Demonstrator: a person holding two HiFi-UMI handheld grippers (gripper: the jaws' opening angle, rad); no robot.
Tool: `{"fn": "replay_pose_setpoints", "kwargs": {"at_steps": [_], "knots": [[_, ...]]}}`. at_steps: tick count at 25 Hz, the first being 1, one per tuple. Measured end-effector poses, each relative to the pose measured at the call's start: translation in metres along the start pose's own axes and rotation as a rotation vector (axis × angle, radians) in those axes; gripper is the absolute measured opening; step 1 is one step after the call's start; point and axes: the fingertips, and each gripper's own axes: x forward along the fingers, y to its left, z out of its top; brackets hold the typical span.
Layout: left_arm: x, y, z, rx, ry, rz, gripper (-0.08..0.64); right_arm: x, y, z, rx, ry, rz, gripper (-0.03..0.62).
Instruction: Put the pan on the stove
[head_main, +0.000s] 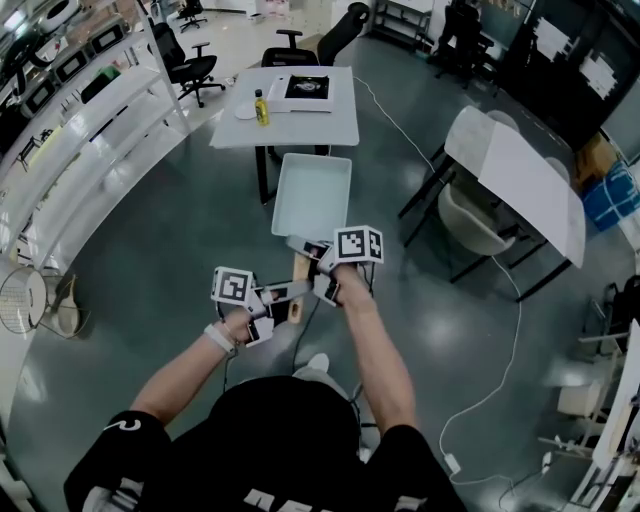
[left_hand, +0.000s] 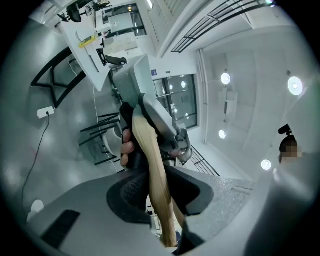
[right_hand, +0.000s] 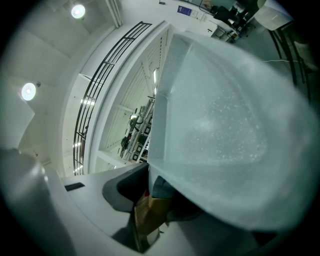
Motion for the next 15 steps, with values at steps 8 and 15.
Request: {"fn": "replay_pose_setpoints", "kwargs": {"at_steps": [8, 15], "knots": [[0.024, 0.009, 0.03, 0.012, -0.042, 0.01, 0.098, -0.003, -0.016, 0.033, 0.002, 0.024, 0.01, 0.114], [0.018, 0.024, 0.06, -0.024, -0.038, 0.009, 0.098, 0.023, -0.03, 0.055, 0.013, 0.033, 0.01, 0.114]]}}
